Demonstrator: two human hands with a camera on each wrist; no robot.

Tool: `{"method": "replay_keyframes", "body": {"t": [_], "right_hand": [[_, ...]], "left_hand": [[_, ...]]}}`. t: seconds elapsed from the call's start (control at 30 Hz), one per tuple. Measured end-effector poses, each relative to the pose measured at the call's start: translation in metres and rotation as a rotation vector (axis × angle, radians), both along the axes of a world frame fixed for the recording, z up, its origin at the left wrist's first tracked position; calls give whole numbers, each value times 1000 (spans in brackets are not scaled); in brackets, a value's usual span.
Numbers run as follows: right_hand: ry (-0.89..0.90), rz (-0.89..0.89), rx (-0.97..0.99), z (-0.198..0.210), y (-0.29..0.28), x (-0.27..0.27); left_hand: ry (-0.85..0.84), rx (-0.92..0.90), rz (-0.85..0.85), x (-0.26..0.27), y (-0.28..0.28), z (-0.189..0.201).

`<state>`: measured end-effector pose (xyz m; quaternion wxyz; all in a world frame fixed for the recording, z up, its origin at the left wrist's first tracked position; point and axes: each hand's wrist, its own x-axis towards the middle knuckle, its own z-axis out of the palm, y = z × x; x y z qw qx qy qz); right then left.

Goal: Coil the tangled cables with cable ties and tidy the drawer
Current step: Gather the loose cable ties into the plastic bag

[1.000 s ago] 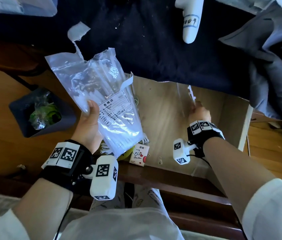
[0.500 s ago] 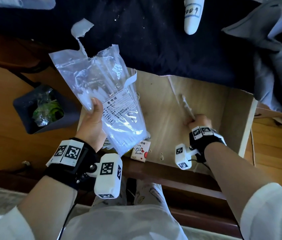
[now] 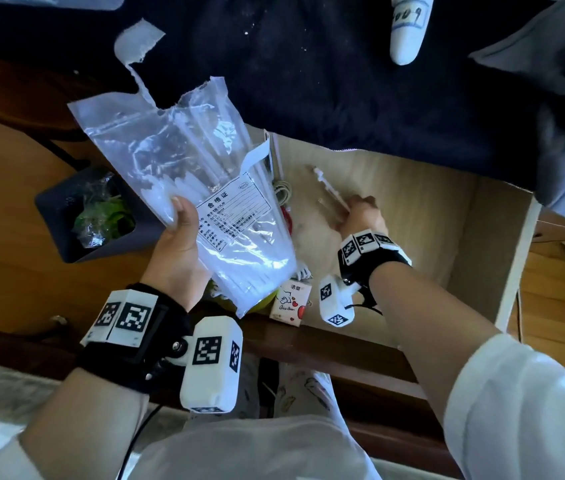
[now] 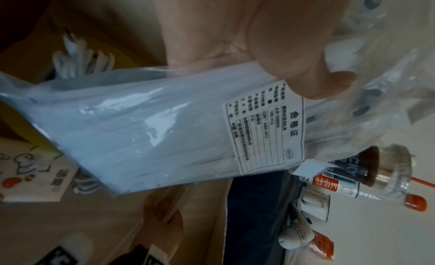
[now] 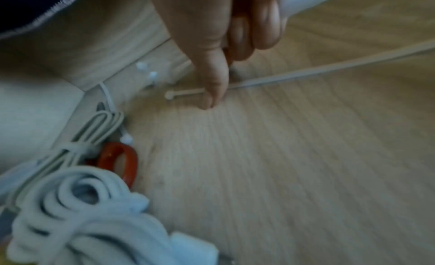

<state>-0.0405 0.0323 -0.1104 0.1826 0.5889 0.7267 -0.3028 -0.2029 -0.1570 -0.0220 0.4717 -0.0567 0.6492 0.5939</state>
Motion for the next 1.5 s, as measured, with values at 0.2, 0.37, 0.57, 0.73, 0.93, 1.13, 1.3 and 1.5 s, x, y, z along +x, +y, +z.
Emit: {"method": "replay_keyframes", "body": {"t": [0.2,0.37,0.57,0.73,0.93,1.13,1.3,1.5], "right_hand": [[-101,-23,28,-7,-17,15],[-138,81,49,2,-12,6],[142,130,37,22,-5,-34],[190,250,-8,28,0,-82],[61,358,-169,24,12,-93],[-10,374,-149,22,16,-81],[-29,309,-88,11,16,-68],[-158,207,31,11,23,-39]], "left_hand": [[-54,154,-187,-1,-10,11],[-75,209,-190,-1,-7,18],[-70,168,-158,-10,-8,14],[-46,126,-125,-15,-14,7],[-60,133,-202,-26,-18,6],[-65,154,-194,-24,-14,7],[-74,184,-184,-21,-12,11],[-54,190,-169,-18,-11,13]]}}
